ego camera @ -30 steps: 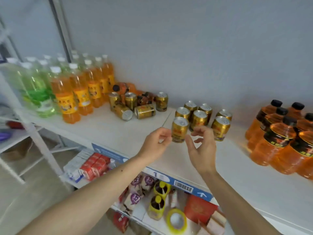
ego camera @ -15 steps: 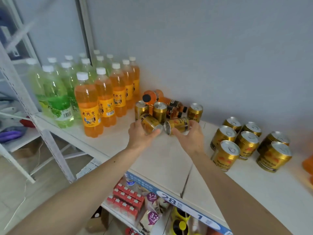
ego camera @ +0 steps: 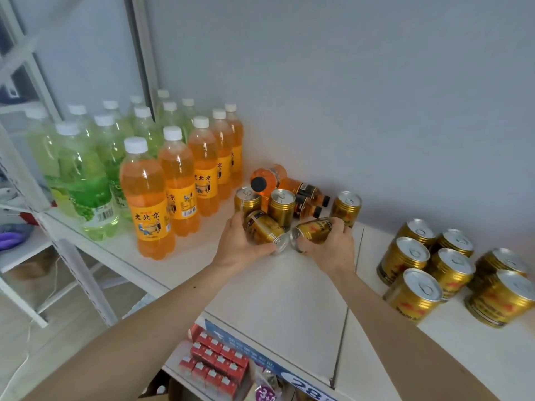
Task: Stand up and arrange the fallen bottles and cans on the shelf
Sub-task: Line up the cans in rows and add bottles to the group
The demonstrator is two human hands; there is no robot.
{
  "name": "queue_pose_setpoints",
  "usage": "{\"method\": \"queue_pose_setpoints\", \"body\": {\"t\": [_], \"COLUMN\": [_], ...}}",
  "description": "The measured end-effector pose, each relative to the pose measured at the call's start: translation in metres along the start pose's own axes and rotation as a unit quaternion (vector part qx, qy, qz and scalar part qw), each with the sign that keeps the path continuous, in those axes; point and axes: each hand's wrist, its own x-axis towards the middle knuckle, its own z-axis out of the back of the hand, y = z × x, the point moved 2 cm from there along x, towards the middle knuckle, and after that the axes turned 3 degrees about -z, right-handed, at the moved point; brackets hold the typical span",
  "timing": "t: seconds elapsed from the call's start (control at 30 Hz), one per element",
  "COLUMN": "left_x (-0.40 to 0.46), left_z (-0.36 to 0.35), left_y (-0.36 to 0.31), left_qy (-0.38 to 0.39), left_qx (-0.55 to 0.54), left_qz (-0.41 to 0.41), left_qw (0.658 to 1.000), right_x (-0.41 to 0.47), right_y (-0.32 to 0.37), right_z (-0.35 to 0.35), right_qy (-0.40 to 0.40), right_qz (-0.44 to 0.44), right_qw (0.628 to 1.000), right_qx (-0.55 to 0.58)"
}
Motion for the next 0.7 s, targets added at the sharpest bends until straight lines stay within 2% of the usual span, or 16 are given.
{"method": "queue_pose_setpoints", "body": {"t": [0.17, 0.27, 0.37, 0.5, 0.6, 0.7], "left_x": [0.007, 0.009, 0.018, 0.023, 0.022, 0.020], "left_z": [0.002, 0.006, 0.009, 0.006, 0.007, 0.008], "left_y": [-0.009, -0.014, -0.015, -0.015, -0.013, -0.009], "left_qy": [-0.023, -0.027, 0.031, 0.138, 0.158, 0.168], "left_qx": [0.089, 0.090, 0.071, 0.060, 0.000, -0.063], "left_qz": [-0.038, -0.024, 0.034, 0.151, 0.248, 0.287], "left_qw": [0.995, 0.995, 0.996, 0.977, 0.956, 0.941], "right_x": [0.004, 0.005, 0.003, 0.006, 0.008, 0.008], "right_y": [0.004, 0.003, 0.002, -0.005, -0.008, -0.010], "right_z": [0.015, 0.019, 0.021, 0.024, 0.025, 0.025], "right_qy": [0.029, 0.054, 0.075, 0.082, 0.085, 0.080], "right_qz": [-0.029, -0.059, -0.090, -0.123, -0.151, -0.175], "right_qw": [0.998, 0.994, 0.990, 0.986, 0.980, 0.975], "right_qx": [0.052, 0.076, 0.082, 0.080, 0.100, 0.114]}}
